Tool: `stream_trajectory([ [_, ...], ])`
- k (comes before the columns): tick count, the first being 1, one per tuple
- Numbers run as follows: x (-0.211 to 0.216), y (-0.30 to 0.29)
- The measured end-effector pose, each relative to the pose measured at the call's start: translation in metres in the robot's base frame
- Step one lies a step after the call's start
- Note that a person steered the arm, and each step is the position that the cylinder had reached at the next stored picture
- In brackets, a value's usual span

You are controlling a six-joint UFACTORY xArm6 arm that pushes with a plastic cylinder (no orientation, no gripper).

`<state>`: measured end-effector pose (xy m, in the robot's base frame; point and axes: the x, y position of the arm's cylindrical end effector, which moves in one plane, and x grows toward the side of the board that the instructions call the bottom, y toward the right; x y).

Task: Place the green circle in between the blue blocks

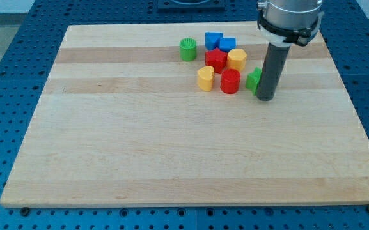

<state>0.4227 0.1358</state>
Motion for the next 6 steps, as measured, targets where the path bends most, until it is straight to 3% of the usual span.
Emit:
stream_trajectory([
  [2,0.003,0.002],
  [3,-0.032,0.002],
  [5,-0.011,0.014],
  [6,-0.065,0.036],
])
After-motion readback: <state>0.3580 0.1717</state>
